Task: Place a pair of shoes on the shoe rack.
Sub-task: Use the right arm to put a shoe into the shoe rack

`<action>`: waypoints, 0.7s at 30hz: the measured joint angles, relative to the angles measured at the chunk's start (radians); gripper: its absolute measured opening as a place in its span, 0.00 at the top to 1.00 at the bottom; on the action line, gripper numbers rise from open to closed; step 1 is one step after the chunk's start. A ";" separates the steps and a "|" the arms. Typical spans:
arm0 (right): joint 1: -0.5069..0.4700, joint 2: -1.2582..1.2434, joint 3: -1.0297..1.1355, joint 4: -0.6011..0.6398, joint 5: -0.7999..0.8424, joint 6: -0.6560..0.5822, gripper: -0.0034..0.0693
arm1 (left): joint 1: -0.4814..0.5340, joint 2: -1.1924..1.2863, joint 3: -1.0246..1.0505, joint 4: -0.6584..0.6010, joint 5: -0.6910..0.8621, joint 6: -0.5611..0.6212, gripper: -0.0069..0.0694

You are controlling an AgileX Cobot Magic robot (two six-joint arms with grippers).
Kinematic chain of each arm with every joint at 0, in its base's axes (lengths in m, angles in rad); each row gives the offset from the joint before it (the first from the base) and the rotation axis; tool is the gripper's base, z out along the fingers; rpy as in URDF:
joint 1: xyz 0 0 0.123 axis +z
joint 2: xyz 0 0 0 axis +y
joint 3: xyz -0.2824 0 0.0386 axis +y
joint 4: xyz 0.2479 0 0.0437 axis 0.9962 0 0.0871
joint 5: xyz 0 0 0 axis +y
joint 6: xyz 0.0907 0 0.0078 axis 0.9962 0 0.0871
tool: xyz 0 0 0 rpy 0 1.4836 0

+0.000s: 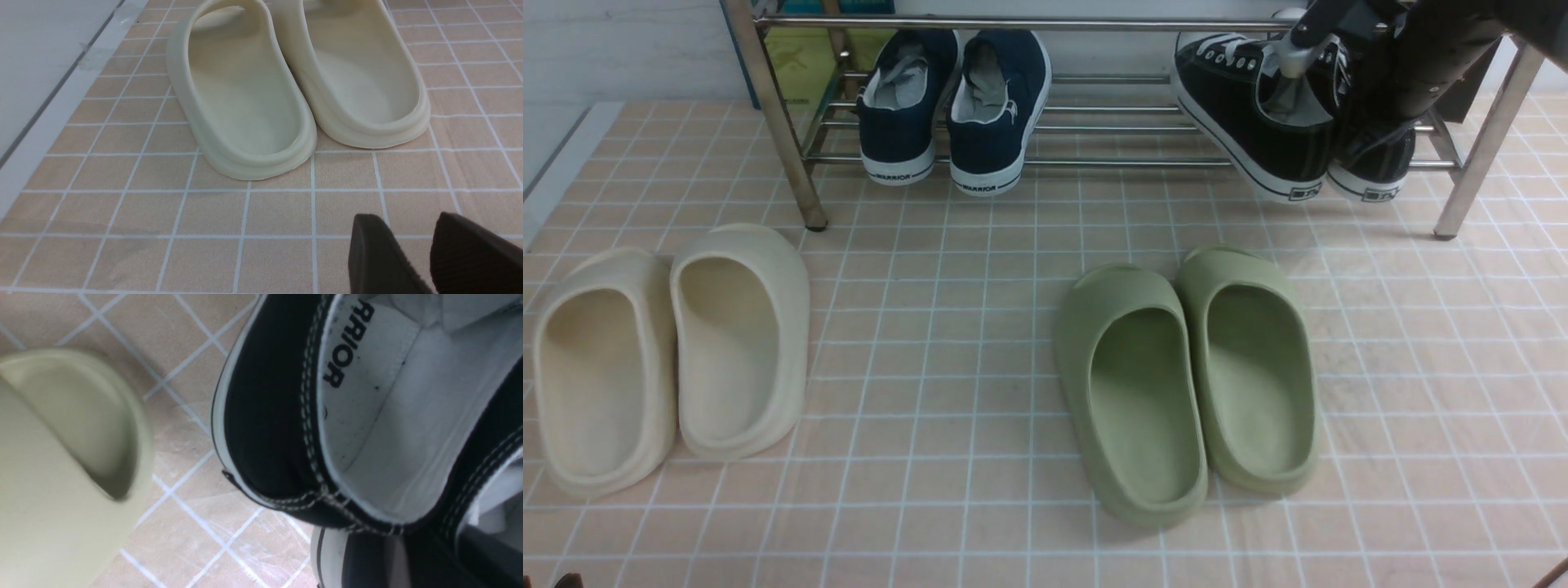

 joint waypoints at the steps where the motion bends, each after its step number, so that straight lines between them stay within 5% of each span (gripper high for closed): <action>1: 0.000 0.005 0.000 -0.002 -0.016 0.003 0.88 | 0.000 0.000 0.000 0.000 0.000 0.000 0.60; 5: 0.003 0.005 -0.001 0.001 -0.058 0.031 0.75 | 0.000 0.000 0.000 0.000 0.000 0.000 0.60; 10: 0.008 -0.056 -0.004 0.005 -0.030 0.137 0.43 | 0.000 0.000 0.000 0.000 0.000 0.000 0.60; 13: 0.009 -0.108 -0.008 0.003 0.071 0.169 0.36 | 0.000 0.000 0.000 0.000 0.000 0.000 0.60; 17: 0.009 -0.183 -0.007 -0.035 0.236 0.225 0.41 | 0.000 0.000 0.000 0.000 0.000 0.000 0.60; 21: 0.007 -0.297 0.059 -0.045 0.255 0.368 0.64 | 0.000 0.000 0.000 0.000 0.000 0.000 0.60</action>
